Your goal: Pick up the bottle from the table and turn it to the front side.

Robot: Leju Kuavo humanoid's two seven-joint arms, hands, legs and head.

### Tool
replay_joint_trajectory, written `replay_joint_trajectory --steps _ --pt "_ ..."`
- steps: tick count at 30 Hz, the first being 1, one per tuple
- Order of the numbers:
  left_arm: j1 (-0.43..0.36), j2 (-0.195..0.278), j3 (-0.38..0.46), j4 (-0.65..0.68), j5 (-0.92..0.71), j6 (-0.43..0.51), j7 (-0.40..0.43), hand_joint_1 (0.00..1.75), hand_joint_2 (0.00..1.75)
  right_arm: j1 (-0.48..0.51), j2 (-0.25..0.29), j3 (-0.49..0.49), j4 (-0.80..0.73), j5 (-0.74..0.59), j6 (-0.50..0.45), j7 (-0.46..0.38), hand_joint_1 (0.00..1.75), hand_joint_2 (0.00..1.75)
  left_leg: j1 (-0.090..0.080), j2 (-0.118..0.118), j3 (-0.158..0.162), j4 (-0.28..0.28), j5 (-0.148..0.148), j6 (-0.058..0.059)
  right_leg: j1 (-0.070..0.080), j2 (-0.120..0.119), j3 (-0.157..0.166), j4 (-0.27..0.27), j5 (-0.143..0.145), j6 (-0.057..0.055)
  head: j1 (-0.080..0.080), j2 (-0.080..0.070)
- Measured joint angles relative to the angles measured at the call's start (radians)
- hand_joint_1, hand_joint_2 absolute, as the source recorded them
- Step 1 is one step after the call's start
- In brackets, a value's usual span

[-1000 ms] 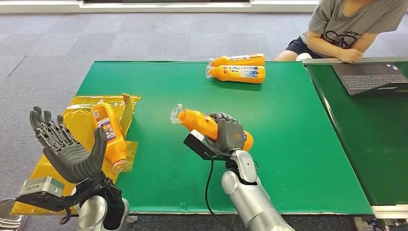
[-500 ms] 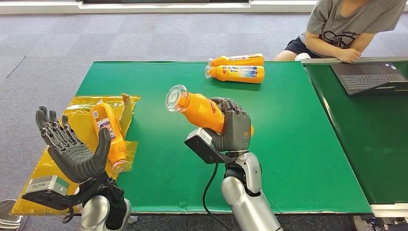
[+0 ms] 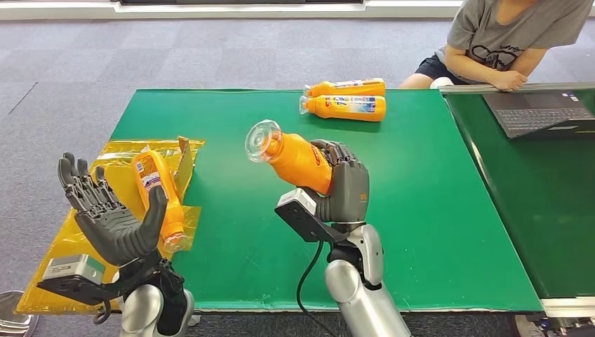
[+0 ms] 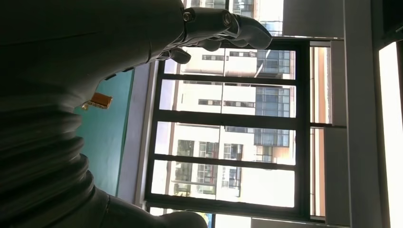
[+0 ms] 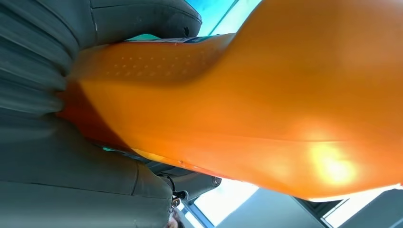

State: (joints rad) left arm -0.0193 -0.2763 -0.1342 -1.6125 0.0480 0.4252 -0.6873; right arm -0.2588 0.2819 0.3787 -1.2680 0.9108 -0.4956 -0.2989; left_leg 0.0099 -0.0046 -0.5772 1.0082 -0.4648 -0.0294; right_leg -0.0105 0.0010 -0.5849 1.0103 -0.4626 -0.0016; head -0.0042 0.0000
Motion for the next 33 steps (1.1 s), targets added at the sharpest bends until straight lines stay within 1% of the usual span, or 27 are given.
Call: replay_joint_trajectory --steps 2,3,5,7,9,13,18,24,33 --pt "-0.005 0.002 -0.007 0.006 0.014 -0.032 0.021 0.00 1.75 0.000 0.000 0.003 0.003 -0.081 0.017 -0.055 1.75 1.75 0.000 0.000 0.000 0.000 0.000 0.000 0.000 0.000 0.000 0.000 0.000 0.000 0.000 0.000" --pt "-0.013 0.003 -0.010 0.013 0.037 -0.078 0.042 0.00 1.75 -0.001 0.000 0.006 0.010 -0.131 0.028 -0.090 1.75 1.75 0.000 0.000 0.000 0.000 0.000 0.000 0.000 0.000 0.000 0.000 0.000 0.000 0.000 0.000" --pt "-0.048 0.007 -0.013 0.041 0.094 -0.216 0.097 0.00 1.75 -0.008 0.002 0.019 0.045 -0.228 0.038 -0.163 1.75 1.75 0.000 0.000 0.000 0.000 0.001 0.000 0.000 -0.001 0.000 0.000 0.000 0.000 0.000 0.000" --pt "-0.100 0.011 -0.014 0.088 0.132 -0.350 0.147 0.00 1.75 -0.017 0.004 0.036 0.097 -0.297 0.028 -0.221 1.75 1.75 0.000 -0.001 0.000 0.000 0.002 -0.001 0.000 -0.001 0.001 0.000 0.001 0.000 0.000 0.000" --pt "-0.147 0.015 -0.013 0.137 0.146 -0.419 0.175 0.00 1.75 -0.023 0.007 0.050 0.143 -0.332 0.017 -0.249 1.75 1.75 0.000 0.000 0.000 0.000 0.002 -0.001 0.000 -0.001 0.001 0.000 0.002 0.000 0.000 0.000" --pt "-0.197 0.022 -0.012 0.204 0.152 -0.451 0.185 0.00 1.75 -0.031 0.009 0.063 0.199 -0.351 0.013 -0.255 1.75 1.75 0.000 0.000 0.000 0.000 0.002 -0.001 0.000 0.000 0.000 0.000 0.002 -0.001 0.000 0.000" --pt "-0.246 0.028 -0.012 0.283 0.121 -0.482 0.194 0.00 1.75 -0.034 0.009 0.071 0.219 -0.370 0.012 -0.247 1.75 1.75 0.000 0.000 -0.001 0.000 0.002 -0.001 0.000 0.000 -0.001 0.000 0.002 -0.001 0.000 0.000" --pt "-0.326 0.027 -0.017 0.389 0.087 -0.501 0.193 0.00 1.75 -0.036 0.009 0.072 0.258 -0.374 -0.010 -0.226 1.75 1.75 0.000 0.000 -0.001 0.000 0.002 -0.001 0.000 0.000 -0.001 0.000 0.002 -0.001 0.000 0.000" --pt "-0.357 0.027 -0.037 0.445 0.070 -0.511 0.199 0.00 1.75 -0.036 0.009 0.072 0.292 -0.371 -0.025 -0.219 1.75 1.75 0.000 0.001 -0.001 0.000 0.002 -0.001 0.000 0.001 -0.002 0.000 0.002 -0.001 0.000 0.000"
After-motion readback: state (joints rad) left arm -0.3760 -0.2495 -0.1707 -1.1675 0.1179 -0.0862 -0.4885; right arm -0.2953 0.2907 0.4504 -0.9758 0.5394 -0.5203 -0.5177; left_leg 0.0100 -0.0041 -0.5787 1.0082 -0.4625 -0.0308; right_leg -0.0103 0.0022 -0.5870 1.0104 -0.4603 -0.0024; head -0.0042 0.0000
